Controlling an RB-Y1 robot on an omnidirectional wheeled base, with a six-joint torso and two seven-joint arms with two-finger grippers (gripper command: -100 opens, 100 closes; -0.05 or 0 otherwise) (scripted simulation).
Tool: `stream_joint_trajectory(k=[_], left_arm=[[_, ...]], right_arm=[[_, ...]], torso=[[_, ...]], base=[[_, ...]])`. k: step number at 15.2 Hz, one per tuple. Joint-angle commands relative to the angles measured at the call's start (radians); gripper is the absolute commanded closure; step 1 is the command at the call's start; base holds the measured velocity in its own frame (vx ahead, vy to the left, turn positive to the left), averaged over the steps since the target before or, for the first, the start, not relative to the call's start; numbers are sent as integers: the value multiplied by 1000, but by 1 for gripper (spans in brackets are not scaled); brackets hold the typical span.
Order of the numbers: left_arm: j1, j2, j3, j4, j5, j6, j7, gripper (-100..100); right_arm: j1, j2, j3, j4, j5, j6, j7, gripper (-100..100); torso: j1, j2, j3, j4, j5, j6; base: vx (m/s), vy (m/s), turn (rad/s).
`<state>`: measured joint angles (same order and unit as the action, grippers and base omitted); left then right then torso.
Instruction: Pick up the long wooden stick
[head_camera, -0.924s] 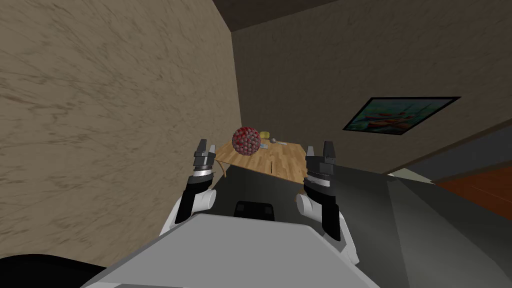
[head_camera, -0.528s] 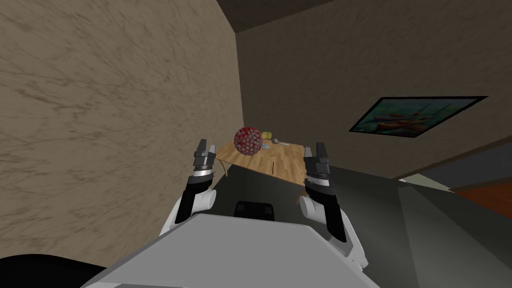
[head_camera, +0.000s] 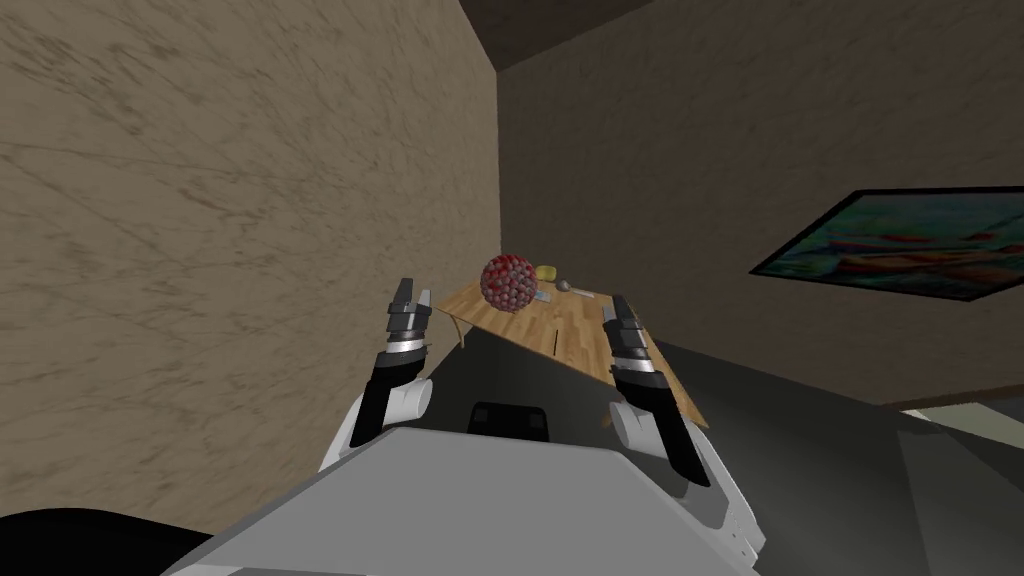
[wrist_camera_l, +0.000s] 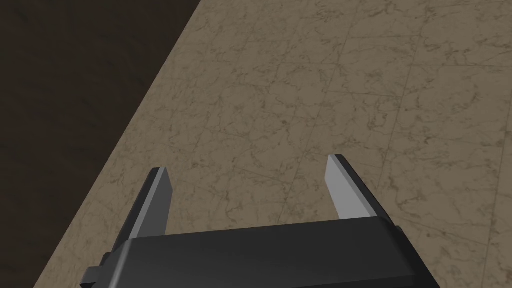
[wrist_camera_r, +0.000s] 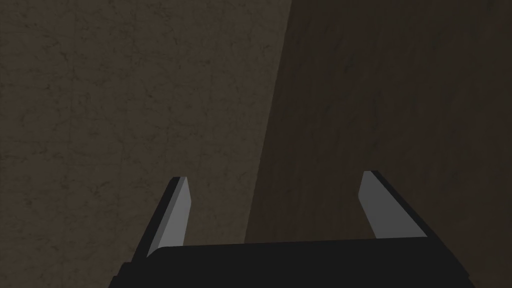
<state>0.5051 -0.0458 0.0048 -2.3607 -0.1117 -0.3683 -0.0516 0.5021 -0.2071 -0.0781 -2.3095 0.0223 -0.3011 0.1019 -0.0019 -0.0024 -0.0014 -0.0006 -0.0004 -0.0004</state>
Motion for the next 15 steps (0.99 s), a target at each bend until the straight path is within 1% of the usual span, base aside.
stream_joint_trajectory(k=[1,2,3,4,5,6,7,8,9,10,11,12,13,14,15], left_arm=[[0,0,0,0,0,0,0,0],[0,0,0,0,0,0,0,0],[0,0,0,0,0,0,0,0],[0,0,0,0,0,0,0,0],[0,0,0,0,0,0,0,0],[0,0,0,0,0,0,0,0],[0,0,0,0,0,0,0,0],[0,0,0,0,0,0,0,0],[0,0,0,0,0,0,0,0],[0,0,0,0,0,0,0,0],[0,0,0,0,0,0,0,0],[0,0,0,0,0,0,0,0],[0,0,0,0,0,0,0,0],[0,0,0,0,0,0,0,0],[0,0,0,0,0,0,0,0]], right_arm=[[-3,-12,-4,0,-6,29,3,-100],[7,-36,-9,13,-18,64,13,-100],[7,-36,-9,13,-18,64,13,-100],[17,-57,-15,26,-32,101,23,-100],[17,-57,-15,26,-32,101,23,-100],[28,-76,-20,41,-46,133,34,-100],[28,-76,-20,41,-46,141,34,-100],[40,-94,-26,56,-61,164,45,-100],[40,-94,-26,56,-61,179,45,-100],[40,-94,-26,56,-61,183,45,-100],[52,-110,-33,71,-77,218,57,-100],[52,-110,-33,71,-77,226,57,-100],[64,-124,-39,88,-93,250,69,-100],[64,-124,-39,88,-93,266,69,-100],[64,-124,-39,88,-93,271,69,-100]], torso=[[0,0,0,0,0,0],[0,0,0,0,0,0],[1,1,0,0,0,0],[1,1,0,0,0,0],[1,0,0,0,0,-1],[0,0,0,0,0,0],[0,0,0,0,0,0],[0,0,0,0,0,0],[0,0,0,0,0,0],[0,0,0,0,0,0],[0,0,0,0,0,0],[0,0,0,0,0,0],[0,0,0,0,0,0],[0,0,0,0,0,0],[0,0,0,0,0,0]], base=[[15,-16,44],[15,-12,151],[16,-14,194],[21,-13,313],[22,-22,264],[24,-23,290],[25,-25,215],[27,-24,278],[25,-29,263],[16,-26,85],[20,-20,206],[22,-22,264],[22,-26,339],[20,-32,264],[16,-27,85]])
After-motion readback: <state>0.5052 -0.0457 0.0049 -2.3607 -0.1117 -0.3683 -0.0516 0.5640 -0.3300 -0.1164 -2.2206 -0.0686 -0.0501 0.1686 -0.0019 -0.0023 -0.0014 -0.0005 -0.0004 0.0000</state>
